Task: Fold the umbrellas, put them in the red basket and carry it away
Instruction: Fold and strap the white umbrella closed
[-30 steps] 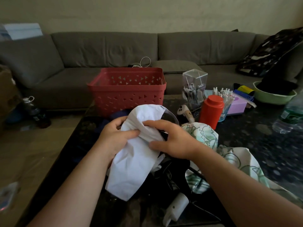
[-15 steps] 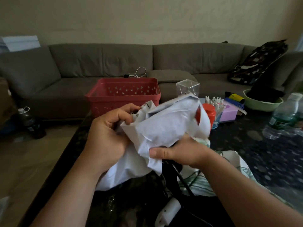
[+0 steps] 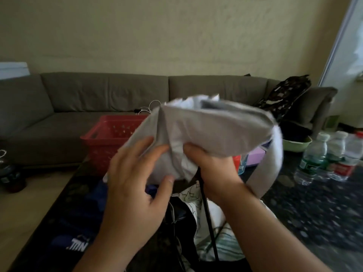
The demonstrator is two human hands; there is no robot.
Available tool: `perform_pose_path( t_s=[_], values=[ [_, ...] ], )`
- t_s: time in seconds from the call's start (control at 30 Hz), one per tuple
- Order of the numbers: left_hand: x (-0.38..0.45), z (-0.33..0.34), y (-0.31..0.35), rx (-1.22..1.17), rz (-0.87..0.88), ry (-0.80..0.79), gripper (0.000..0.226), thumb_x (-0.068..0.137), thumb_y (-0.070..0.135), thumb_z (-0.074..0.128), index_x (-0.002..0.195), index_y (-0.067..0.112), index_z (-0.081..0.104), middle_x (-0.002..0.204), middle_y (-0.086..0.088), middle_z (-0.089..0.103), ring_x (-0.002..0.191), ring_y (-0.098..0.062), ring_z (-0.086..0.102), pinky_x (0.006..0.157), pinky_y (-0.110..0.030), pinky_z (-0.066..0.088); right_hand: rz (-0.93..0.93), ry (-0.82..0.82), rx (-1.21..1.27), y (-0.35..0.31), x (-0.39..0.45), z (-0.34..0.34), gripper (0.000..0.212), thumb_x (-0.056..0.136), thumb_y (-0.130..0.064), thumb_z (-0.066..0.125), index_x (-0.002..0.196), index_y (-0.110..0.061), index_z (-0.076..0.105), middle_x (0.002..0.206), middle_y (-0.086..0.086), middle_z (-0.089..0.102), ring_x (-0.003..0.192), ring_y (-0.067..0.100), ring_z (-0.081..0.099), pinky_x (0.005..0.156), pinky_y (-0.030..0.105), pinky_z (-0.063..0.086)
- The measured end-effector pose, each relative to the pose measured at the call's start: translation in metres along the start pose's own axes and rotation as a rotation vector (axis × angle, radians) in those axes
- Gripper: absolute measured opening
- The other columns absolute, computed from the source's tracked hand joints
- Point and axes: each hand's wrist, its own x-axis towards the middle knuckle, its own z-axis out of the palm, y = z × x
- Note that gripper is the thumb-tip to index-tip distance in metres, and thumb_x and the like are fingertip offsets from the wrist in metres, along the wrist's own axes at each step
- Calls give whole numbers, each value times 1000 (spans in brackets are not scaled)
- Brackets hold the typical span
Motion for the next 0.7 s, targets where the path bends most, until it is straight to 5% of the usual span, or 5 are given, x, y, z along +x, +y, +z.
perform_pose_path(
  t_s=[0.17, 0.3, 0.43, 0.57, 0.7],
  values=[
    [13, -25, 23, -211, 47, 13, 57, 97, 51, 57, 150, 57, 37, 166, 21, 33, 157, -12, 28, 123, -37, 28, -294, 43, -220, -61, 16, -2, 23, 81, -14, 76, 104, -12, 73, 107, -6, 76, 106, 14, 70, 90, 38, 57],
    [29, -49, 29, -344, 53, 192, 41, 98, 34, 61, 137, 45, 55, 150, 11, 55, 143, -14, 51, 117, -40, 42, -418, 203, -126, -76, 22, -4, 25, 82, -9, 76, 107, -9, 73, 111, 0, 76, 113, 21, 70, 97, 50, 56],
    [30, -36, 31, -93, 91, 378, 18, 96, 17, 64, 112, 25, 62, 119, -4, 51, 119, -29, 56, 104, -50, 46, -316, 377, 64, -52, 36, -2, 31, 82, -13, 80, 111, -16, 74, 114, -5, 77, 116, 19, 70, 103, 45, 56],
    [0, 6, 27, -263, -65, 36, 19, 94, 26, 68, 108, 37, 65, 109, 10, 57, 108, -14, 58, 96, -34, 47, 66, 207, 313, -9, 48, -17, 28, 86, -4, 75, 113, -2, 71, 114, 21, 75, 108, 41, 73, 95, 69, 55],
    [-42, 44, 22, -549, -486, -511, 23, 88, 44, 76, 105, 47, 62, 97, 11, 68, 89, -17, 70, 84, -44, 59, 396, 229, 361, 23, 38, -28, 26, 93, -5, 71, 118, -2, 69, 104, 21, 75, 82, 33, 76, 73, 50, 63]
  ],
)
